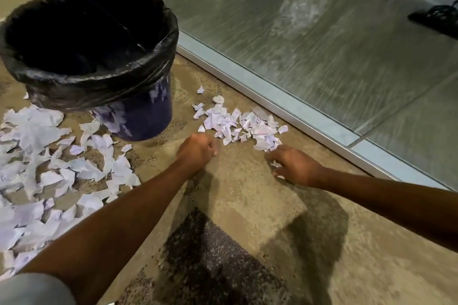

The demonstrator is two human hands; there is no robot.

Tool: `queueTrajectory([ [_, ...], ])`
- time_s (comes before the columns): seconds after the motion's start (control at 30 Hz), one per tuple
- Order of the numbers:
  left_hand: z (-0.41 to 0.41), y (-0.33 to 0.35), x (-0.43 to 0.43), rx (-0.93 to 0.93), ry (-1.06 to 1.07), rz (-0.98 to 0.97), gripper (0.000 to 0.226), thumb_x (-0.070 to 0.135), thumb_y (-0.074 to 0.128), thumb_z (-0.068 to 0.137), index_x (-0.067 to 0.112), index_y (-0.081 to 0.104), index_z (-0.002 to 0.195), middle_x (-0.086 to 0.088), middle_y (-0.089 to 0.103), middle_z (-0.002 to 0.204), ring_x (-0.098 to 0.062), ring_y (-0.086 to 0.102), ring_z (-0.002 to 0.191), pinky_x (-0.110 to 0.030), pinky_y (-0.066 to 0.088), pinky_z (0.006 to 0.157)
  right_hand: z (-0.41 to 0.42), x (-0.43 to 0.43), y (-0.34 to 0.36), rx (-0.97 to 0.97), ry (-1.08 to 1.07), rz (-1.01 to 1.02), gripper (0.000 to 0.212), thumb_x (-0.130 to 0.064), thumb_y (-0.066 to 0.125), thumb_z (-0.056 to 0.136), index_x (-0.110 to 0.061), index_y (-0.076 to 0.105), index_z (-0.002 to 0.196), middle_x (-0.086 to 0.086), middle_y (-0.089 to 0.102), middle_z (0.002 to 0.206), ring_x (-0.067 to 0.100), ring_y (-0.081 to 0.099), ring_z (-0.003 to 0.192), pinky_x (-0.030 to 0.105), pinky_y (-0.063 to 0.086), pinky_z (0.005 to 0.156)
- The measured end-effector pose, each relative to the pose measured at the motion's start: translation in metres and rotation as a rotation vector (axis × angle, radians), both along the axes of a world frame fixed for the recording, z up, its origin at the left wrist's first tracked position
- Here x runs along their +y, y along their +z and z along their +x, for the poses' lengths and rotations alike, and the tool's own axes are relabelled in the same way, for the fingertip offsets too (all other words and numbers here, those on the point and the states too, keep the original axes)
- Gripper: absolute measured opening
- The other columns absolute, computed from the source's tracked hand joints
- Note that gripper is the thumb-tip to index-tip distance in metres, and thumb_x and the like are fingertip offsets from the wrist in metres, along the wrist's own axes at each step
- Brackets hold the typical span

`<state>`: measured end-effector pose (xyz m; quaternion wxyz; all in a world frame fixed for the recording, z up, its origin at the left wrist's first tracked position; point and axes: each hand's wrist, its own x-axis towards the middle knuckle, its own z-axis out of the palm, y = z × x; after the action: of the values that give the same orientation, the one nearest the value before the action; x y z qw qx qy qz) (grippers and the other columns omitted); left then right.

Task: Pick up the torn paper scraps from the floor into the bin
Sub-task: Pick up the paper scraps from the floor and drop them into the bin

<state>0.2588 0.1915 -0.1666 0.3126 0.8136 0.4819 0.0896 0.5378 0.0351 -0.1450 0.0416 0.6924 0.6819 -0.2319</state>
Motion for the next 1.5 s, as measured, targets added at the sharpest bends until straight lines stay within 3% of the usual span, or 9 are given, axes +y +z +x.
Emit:
queueTrajectory([
  [0.17,0.006,0.001,0.0,-0.039,0.054,0.22,0.012,0.02,0.071,0.091,0.027,0.074,0.081,0.01,0.061,0.101,-0.014,0.059,0.095,-0.031,0.043,0.071,0.002,0.0,0.002,-0.036,0.015,0.033,0.01,-0.016,0.067,0.091,-0.02,0.059,0.089,-0.003,0.059,0.089,0.021,0.057,0.087,0.044,0.053,0.078],
  [0.33,0.009,-0.003,0.011,0.002,0.142,0.296,0.013,0.018,0.071,0.094,0.02,0.073,0.081,-0.007,0.058,0.137,-0.027,0.055,0.125,-0.043,0.052,0.088,0.015,-0.004,0.014,-0.042,-0.094,0.131,0.007,-0.017,0.07,0.093,-0.023,0.073,0.092,-0.003,0.067,0.099,0.019,0.065,0.093,0.042,0.055,0.079],
  [0.5,0.01,-0.005,0.019,-0.006,0.149,0.197,0.029,0.013,0.069,0.091,0.025,0.061,0.065,-0.003,0.071,0.114,-0.025,0.064,0.107,-0.039,0.056,0.088,0.039,-0.008,0.024,0.007,-0.276,0.128,0.011,-0.019,0.083,0.088,-0.023,0.075,0.094,-0.001,0.058,0.106,0.015,0.057,0.097,0.034,0.048,0.079],
  [0.7,0.016,0.001,0.024,-0.046,0.205,0.15,0.012,0.016,0.066,0.098,0.02,0.067,0.087,-0.008,0.071,0.089,-0.024,0.062,0.073,-0.032,0.043,0.064,0.042,-0.016,0.008,0.022,-0.3,0.046,0.017,-0.025,0.083,0.088,-0.032,0.067,0.089,-0.008,0.058,0.1,0.016,0.057,0.096,0.026,0.042,0.069],
  [0.87,0.023,0.012,0.026,-0.181,0.135,0.147,0.015,0.014,0.071,0.098,0.024,0.061,0.103,-0.003,0.069,0.096,-0.022,0.067,0.083,-0.04,0.056,0.068,0.03,-0.007,-0.001,0.028,-0.356,0.117,0.029,-0.016,0.088,0.083,-0.024,0.062,0.094,-0.004,0.054,0.103,0.015,0.049,0.094,0.01,0.03,0.066],
  [1.13,0.048,0.016,0.039,-0.071,0.034,0.007,0.089,0.013,0.068,0.096,0.021,0.014,0.165,-0.015,0.067,0.111,-0.034,0.068,0.1,-0.046,0.058,0.088,0.015,0.022,0.001,0.102,-0.398,0.117,0.051,-0.009,0.086,0.084,-0.017,0.061,0.128,-0.003,0.06,0.11,0.016,0.052,0.096,0.016,0.031,0.062],
  [1.23,0.05,0.006,0.044,-0.012,0.04,-0.029,0.073,0.018,0.071,0.091,0.013,0.035,0.154,-0.019,0.066,0.124,-0.04,0.065,0.115,-0.046,0.055,0.094,0.015,0.029,0.001,0.116,-0.408,0.094,0.028,-0.007,0.082,0.089,-0.018,0.07,0.112,-0.001,0.066,0.115,0.016,0.059,0.1,0.016,0.04,0.066],
  [1.37,0.044,-0.007,0.044,0.022,0.011,-0.019,0.035,0.02,0.073,0.09,0.015,0.062,0.123,-0.017,0.068,0.12,-0.038,0.066,0.11,-0.039,0.053,0.085,0.013,0.033,-0.001,0.235,-0.534,0.065,0.025,0.001,0.077,0.089,-0.022,0.069,0.096,0.006,0.072,0.107,0.028,0.077,0.089,0.042,0.063,0.072],
  [1.5,0.044,-0.008,0.035,-0.049,0.028,-0.038,0.011,0.018,0.076,0.09,0.021,0.069,0.099,-0.009,0.069,0.103,-0.029,0.066,0.093,-0.037,0.057,0.078,0.005,0.037,0.001,0.384,-0.664,0.035,0.024,0.005,0.076,0.092,-0.013,0.066,0.103,0.013,0.069,0.107,0.024,0.08,0.076,0.027,0.06,0.056],
])
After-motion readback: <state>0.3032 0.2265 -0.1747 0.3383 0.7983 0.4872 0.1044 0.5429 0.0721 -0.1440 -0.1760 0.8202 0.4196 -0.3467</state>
